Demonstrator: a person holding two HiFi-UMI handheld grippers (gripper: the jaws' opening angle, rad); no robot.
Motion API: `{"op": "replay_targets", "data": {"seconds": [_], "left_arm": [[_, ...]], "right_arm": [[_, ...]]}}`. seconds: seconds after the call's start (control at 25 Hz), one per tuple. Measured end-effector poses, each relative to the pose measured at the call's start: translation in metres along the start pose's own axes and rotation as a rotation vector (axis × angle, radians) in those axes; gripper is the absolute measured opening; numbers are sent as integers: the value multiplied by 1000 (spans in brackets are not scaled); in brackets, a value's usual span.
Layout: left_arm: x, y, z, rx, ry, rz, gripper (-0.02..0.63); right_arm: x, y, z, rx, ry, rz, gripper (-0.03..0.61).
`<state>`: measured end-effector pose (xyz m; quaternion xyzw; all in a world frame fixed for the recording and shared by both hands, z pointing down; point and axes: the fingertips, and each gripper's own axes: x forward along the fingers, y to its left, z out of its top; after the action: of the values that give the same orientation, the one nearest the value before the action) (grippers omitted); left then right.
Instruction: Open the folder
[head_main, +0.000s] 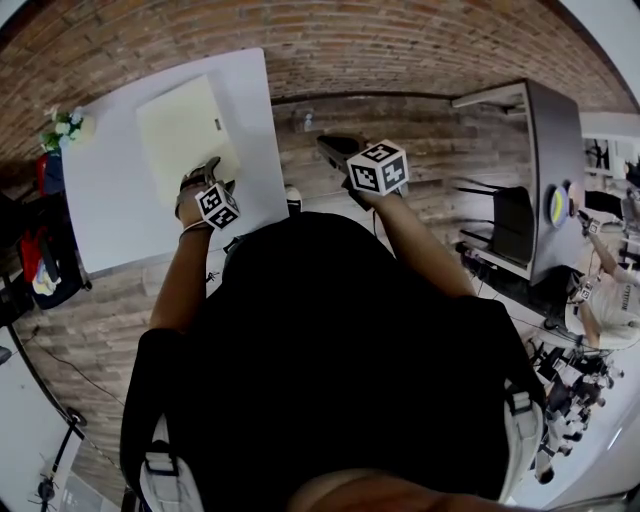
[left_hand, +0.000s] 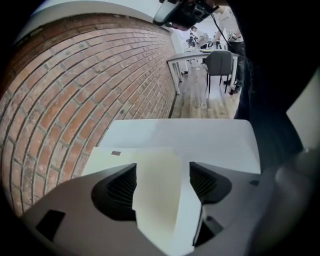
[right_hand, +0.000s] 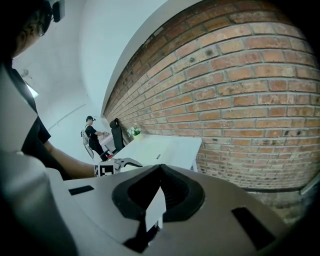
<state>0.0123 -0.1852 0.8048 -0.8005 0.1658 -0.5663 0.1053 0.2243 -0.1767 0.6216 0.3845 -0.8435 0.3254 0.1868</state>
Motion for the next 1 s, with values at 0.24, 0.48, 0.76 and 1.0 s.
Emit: {"op": "replay_targets", "data": {"seconds": [0.24, 0.48, 0.76, 1.0], "left_arm": [[13, -1, -8, 9, 37, 45, 341], [12, 1, -3, 45, 27, 113, 321], [5, -1, 1, 24, 6, 117, 217], [0, -1, 5, -1, -24, 117, 157]], "right_arm": [[2, 1, -1, -12, 10, 10, 25], [5, 4, -7, -19, 27, 24, 25], [8, 9, -6, -30, 31, 40, 25], [9, 13, -8, -38, 37, 54, 25]]}}
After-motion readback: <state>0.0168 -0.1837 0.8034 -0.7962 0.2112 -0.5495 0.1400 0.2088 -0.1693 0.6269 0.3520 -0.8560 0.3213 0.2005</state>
